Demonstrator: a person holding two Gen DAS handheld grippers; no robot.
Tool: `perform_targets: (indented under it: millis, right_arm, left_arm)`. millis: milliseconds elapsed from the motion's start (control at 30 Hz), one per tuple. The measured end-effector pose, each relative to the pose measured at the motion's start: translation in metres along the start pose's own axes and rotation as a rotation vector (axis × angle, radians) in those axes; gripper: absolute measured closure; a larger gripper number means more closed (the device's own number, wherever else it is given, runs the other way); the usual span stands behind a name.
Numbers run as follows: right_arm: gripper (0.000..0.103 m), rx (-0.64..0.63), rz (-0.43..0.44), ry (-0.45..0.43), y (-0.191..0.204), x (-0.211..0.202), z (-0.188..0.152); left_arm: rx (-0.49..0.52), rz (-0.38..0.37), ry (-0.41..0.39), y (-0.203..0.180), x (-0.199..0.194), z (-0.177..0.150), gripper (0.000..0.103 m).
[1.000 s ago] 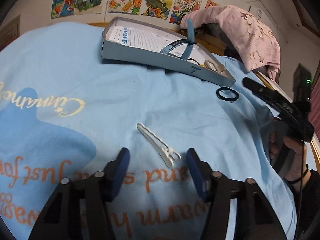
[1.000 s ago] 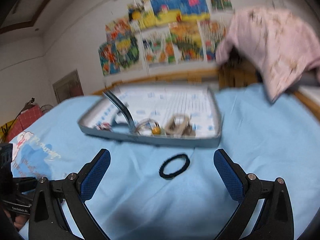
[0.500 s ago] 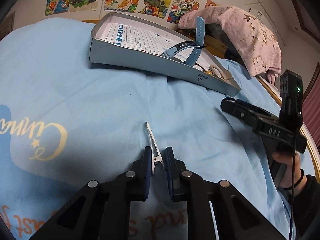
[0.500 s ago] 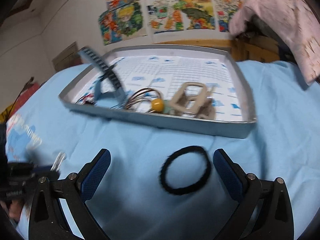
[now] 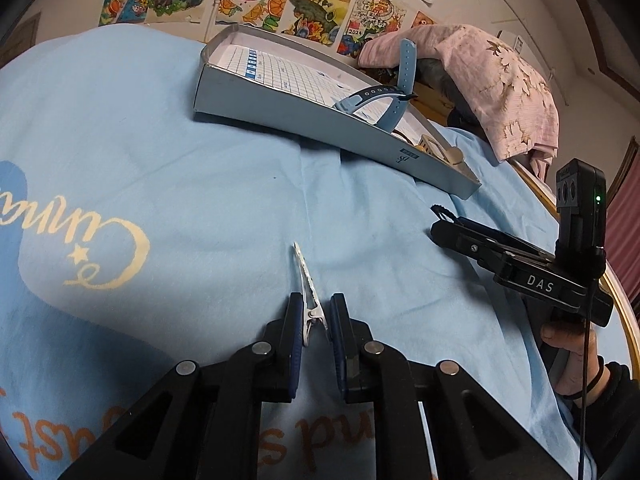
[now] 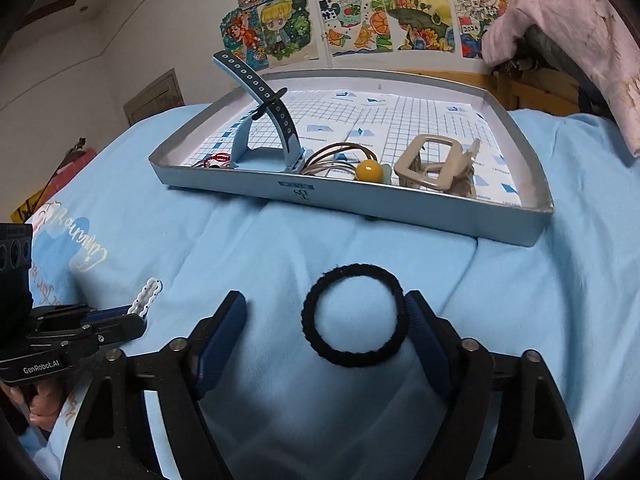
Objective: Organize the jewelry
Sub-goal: 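Grasp the silver hair clip with the left tool while the right tool grasps the black hair tie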
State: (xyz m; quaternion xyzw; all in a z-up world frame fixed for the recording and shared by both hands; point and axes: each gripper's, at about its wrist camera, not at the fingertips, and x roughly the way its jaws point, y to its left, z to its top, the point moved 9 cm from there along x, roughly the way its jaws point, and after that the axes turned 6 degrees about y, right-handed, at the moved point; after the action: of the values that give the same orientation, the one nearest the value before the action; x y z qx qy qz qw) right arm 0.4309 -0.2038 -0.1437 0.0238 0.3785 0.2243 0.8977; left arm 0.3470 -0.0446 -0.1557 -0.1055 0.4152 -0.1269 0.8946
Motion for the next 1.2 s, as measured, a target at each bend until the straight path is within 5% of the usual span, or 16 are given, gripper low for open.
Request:
perform_targets:
  millis: [533,1200]
  right_arm:
    - [0.073,0.015,-0.004,-0.008,0.003,-0.001,-0.008]
    - [0.094,-0.043,0.01,-0.029,0.027,-0.011,-0.021]
  left_arm:
    - [0.002,0.002,-0.012,0.001,-0.001,0.0,0.09]
    - [0.053,0.028,-0.081,-0.007,-0.015,0.002,0.091]
